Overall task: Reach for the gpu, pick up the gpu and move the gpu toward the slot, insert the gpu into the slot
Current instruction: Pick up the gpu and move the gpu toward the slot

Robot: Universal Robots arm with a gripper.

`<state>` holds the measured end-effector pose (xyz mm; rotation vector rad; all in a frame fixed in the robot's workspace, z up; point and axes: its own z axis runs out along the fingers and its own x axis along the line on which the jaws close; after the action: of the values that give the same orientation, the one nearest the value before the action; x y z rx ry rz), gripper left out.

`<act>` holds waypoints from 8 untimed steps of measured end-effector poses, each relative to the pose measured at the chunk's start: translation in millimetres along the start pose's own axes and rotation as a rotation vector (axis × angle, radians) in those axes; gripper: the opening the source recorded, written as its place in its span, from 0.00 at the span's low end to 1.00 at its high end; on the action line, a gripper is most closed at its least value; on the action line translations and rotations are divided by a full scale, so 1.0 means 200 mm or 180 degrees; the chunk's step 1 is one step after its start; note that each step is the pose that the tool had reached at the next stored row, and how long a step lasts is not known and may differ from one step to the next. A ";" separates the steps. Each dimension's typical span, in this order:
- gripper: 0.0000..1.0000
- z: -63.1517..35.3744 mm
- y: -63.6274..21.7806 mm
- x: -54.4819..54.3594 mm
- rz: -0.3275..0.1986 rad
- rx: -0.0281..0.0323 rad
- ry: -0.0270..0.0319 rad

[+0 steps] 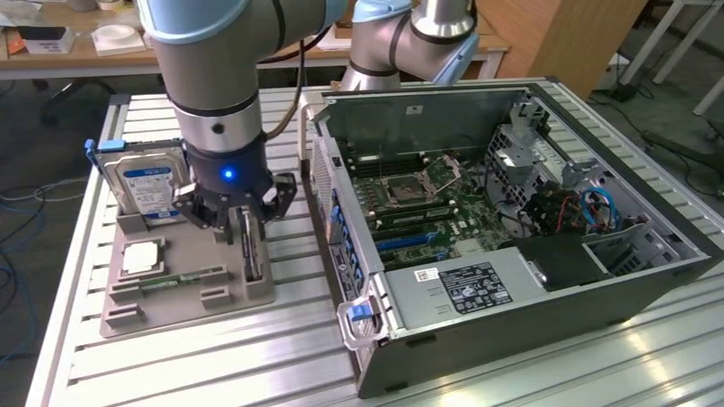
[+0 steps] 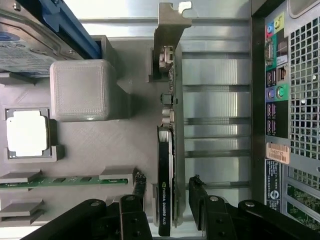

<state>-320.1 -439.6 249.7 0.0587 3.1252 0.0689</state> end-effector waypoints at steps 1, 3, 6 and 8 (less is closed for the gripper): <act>0.47 0.004 0.000 0.00 0.0000 0.0000 0.0000; 0.47 0.013 0.000 0.00 0.0001 0.0000 0.0000; 0.47 0.019 0.007 0.00 0.0000 0.0000 0.0000; 0.47 0.023 0.016 0.00 0.0000 0.0000 0.0000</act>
<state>-320.1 -436.2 245.3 0.0587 3.1253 0.0687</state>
